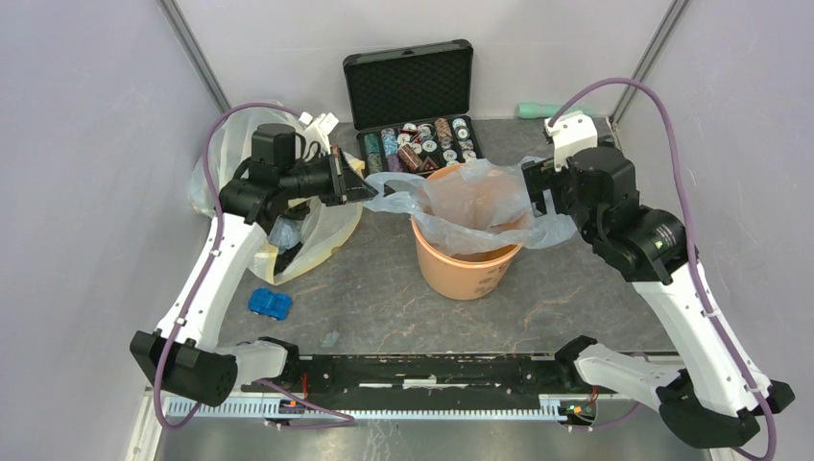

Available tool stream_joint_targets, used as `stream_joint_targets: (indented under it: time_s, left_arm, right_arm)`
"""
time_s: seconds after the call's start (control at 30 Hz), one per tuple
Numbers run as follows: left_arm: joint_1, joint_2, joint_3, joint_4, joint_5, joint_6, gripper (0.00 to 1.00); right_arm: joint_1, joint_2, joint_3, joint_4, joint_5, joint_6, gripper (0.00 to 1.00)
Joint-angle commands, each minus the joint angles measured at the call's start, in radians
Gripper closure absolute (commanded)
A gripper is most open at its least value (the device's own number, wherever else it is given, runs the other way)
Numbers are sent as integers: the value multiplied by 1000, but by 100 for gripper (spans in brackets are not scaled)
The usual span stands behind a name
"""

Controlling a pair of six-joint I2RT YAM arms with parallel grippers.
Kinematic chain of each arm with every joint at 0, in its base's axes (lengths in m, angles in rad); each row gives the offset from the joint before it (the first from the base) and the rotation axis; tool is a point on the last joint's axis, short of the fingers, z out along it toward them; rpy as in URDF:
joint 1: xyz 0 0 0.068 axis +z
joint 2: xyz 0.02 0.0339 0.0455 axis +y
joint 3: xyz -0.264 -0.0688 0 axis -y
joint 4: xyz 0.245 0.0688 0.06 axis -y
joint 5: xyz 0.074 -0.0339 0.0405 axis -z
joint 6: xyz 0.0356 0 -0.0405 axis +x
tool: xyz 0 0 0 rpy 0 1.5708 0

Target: Put the trash bags into the trash bin

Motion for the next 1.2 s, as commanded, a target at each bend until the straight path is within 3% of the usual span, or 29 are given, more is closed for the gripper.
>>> stream_joint_targets:
  time_s: [0.0,0.1,0.17,0.27,0.47,0.53,0.9,1.17]
  left_arm:
    - [4,-6,54,-21,-35,23,98]
    - [4,-3,61,-54,-85,46,98]
    - [5,3,64,-76,-125,63,98]
    - [4,9,61,-84,-158,75,98]
    - [4,64,63,-75,-151,87,98]
    - [5,88,65,-65,-152,87,98]
    - [4,212,83,-61,-163,80,98]
    - [-17,269,-3,-33,-141,49,98]
  right_arm:
    - [2,-67,-24,-7,154,-12,12]
    - [1,-87,-61,23,265,-8,32]
    - [0,-79,-66,37,308,-5,39]
    - [0,-59,-77,88,248,-11,49]
    - [-12,-3,-119,182,105,-6,89]
    - [-29,20,-130,213,97,-7,98]
    - [-271,261,-34,227,-111,12,100]
    - [-371,303,-183,268,-219,41,100]
